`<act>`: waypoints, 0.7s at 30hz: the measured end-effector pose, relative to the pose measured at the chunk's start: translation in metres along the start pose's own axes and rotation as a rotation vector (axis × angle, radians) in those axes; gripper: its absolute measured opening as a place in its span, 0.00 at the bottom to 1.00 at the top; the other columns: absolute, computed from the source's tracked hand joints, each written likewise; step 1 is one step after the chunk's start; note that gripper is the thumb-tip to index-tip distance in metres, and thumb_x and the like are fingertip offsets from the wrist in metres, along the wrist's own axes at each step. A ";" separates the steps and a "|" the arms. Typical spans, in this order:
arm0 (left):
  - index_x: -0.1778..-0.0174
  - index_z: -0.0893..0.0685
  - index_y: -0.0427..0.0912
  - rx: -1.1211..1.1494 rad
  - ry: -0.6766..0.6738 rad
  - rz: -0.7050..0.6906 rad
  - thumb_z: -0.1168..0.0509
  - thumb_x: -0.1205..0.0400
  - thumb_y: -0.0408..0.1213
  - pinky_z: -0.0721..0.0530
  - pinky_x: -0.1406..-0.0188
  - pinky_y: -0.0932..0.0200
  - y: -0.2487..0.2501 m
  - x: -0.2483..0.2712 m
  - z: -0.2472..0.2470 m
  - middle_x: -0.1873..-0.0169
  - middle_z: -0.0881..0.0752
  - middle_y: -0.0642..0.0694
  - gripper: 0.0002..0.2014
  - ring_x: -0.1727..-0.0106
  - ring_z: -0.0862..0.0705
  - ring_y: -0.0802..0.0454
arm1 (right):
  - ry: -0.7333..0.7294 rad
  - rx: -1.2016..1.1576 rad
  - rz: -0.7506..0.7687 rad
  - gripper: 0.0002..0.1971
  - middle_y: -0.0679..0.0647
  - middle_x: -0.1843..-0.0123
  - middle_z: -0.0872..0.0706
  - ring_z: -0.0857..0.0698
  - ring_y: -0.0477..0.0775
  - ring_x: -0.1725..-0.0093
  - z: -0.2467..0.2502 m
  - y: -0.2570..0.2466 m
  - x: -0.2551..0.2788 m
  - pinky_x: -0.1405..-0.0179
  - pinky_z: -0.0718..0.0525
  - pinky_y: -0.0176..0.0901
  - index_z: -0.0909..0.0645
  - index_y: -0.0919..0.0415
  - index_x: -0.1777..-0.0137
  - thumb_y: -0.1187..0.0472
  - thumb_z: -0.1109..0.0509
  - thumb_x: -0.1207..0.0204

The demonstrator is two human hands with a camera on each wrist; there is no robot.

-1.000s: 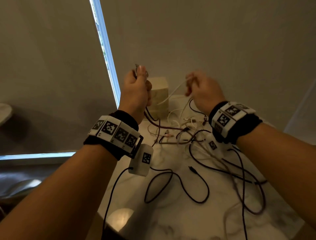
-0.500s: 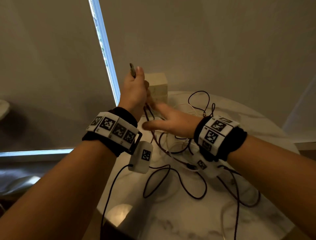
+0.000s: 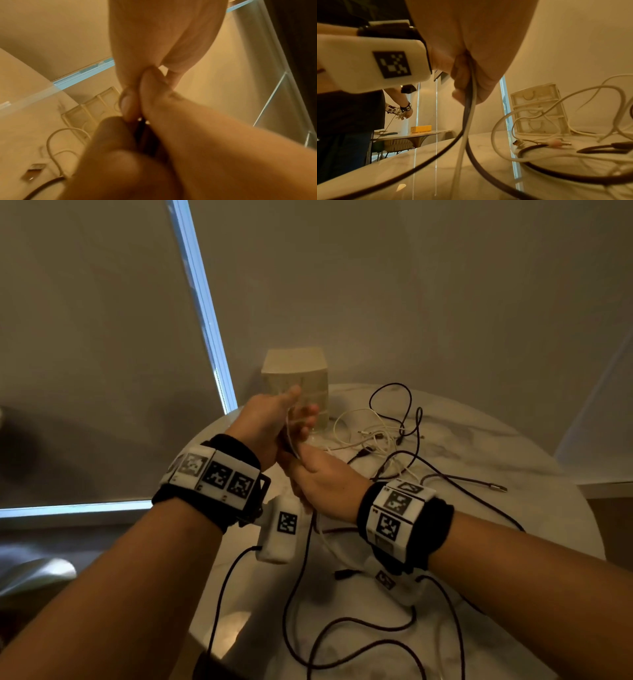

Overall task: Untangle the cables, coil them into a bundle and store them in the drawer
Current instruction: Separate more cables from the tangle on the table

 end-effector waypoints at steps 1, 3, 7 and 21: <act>0.51 0.22 0.40 -0.034 0.006 0.006 0.42 0.08 0.40 0.27 0.83 0.67 -0.001 -0.001 0.003 0.69 0.19 0.48 0.10 0.81 0.26 0.59 | -0.047 0.030 -0.021 0.15 0.47 0.65 0.21 0.22 0.46 0.69 -0.002 0.000 0.001 0.64 0.20 0.44 0.25 0.55 0.46 0.46 0.46 0.11; 0.55 0.23 0.43 -0.079 0.053 -0.051 0.43 0.07 0.42 0.36 0.86 0.66 0.003 -0.004 0.008 0.77 0.29 0.53 0.12 0.84 0.36 0.60 | -0.053 0.136 -0.030 0.31 0.54 0.56 0.13 0.14 0.54 0.57 0.002 0.001 0.000 0.51 0.16 0.52 0.20 0.62 0.47 0.35 0.50 0.15; 0.61 0.27 0.49 -0.194 0.106 -0.175 0.38 0.11 0.56 0.38 0.81 0.62 0.015 0.000 0.013 0.78 0.35 0.55 0.18 0.81 0.38 0.59 | 0.166 0.208 -0.236 0.27 0.55 0.50 0.10 0.12 0.56 0.50 0.047 0.029 -0.015 0.44 0.16 0.51 0.15 0.60 0.53 0.42 0.48 0.12; 0.62 0.23 0.47 -0.262 0.053 -0.315 0.43 0.08 0.52 0.37 0.81 0.61 0.012 -0.012 0.018 0.79 0.31 0.56 0.19 0.81 0.37 0.59 | -0.080 0.931 -0.650 0.16 0.57 0.53 0.19 0.17 0.59 0.53 0.057 0.097 -0.058 0.58 0.21 0.44 0.17 0.63 0.45 0.49 0.29 0.20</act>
Point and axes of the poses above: each hand's wrist, its own x-axis away from the middle knuckle, its own z-axis out of the back of the hand, y = z × x, the point moved 3 cm from there along -x, towards the middle knuckle
